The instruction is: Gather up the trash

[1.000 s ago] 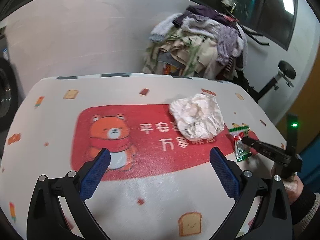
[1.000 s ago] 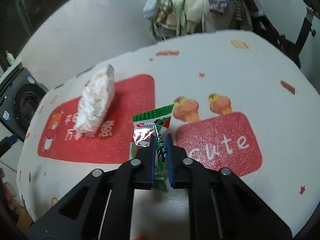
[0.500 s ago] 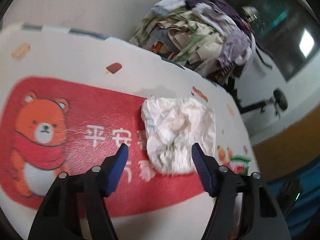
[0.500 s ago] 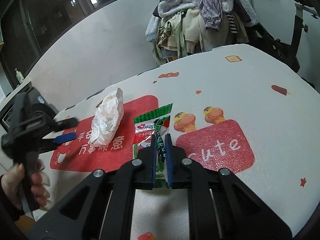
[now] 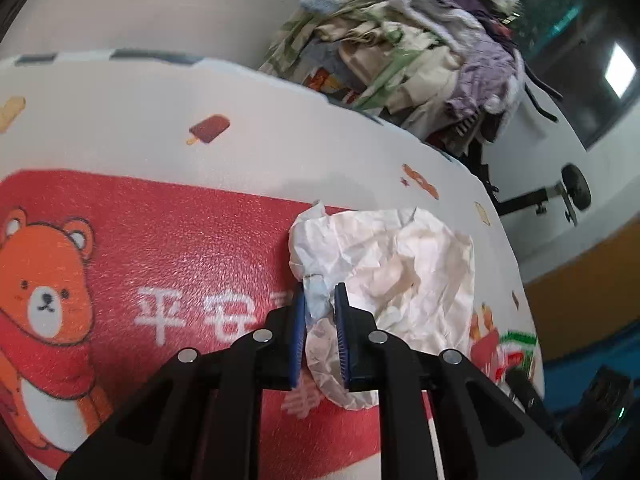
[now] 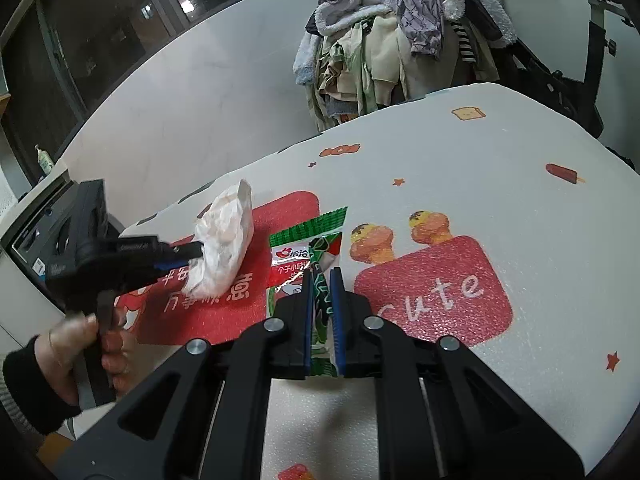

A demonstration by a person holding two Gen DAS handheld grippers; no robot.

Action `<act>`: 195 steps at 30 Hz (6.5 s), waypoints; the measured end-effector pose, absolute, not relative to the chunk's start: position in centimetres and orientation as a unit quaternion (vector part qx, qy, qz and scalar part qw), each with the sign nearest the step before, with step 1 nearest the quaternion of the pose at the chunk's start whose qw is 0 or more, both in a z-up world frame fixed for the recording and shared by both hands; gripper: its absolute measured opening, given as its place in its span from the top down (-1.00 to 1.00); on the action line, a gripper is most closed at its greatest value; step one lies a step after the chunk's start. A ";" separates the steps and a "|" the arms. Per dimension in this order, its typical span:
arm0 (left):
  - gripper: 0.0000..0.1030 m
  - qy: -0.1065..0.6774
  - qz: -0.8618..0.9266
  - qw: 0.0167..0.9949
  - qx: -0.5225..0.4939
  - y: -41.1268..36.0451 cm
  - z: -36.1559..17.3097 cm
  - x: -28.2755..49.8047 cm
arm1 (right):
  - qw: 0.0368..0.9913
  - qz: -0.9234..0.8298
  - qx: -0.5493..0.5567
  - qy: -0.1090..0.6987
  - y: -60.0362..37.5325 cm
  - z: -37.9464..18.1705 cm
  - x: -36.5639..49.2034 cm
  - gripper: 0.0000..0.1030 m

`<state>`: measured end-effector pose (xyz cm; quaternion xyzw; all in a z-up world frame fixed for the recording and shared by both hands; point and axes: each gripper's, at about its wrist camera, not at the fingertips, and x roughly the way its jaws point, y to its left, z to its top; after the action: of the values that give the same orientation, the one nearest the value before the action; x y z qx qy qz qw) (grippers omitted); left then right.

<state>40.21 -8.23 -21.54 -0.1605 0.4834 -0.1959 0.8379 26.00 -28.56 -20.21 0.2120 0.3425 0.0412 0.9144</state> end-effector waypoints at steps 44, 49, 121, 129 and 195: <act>0.75 0.477 -0.252 0.841 0.036 0.8 -20.7 -0.8 | 0.916 0.162 0.077 0.359 -15.5 -15.0 2.3 0.76; 0.75 0.482 -0.261 0.830 0.098 -1.4 -22.4 -1.9 | 0.911 0.170 0.083 0.367 -15.2 -16.7 1.3 0.76; -0.89 0.186 -0.110 0.972 0.091 1.2 -3.3 -2.9 | 0.944 0.069 -0.018 0.321 -14.4 -5.3 3.3 -0.89; -0.89 0.199 -0.109 0.973 0.027 2.1 0.3 -2.7 | 0.957 0.070 0.013 0.280 -15.7 -0.7 1.2 -0.88; -0.89 0.213 -0.062 0.974 0.049 3.2 1.8 -2.6 | 0.960 0.063 0.002 0.273 -15.4 0.9 0.3 -0.89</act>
<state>-2.65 3.21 1.84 0.0491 0.2128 -0.0624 0.9739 0.32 -15.43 0.93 0.0024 0.2735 0.0626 0.9598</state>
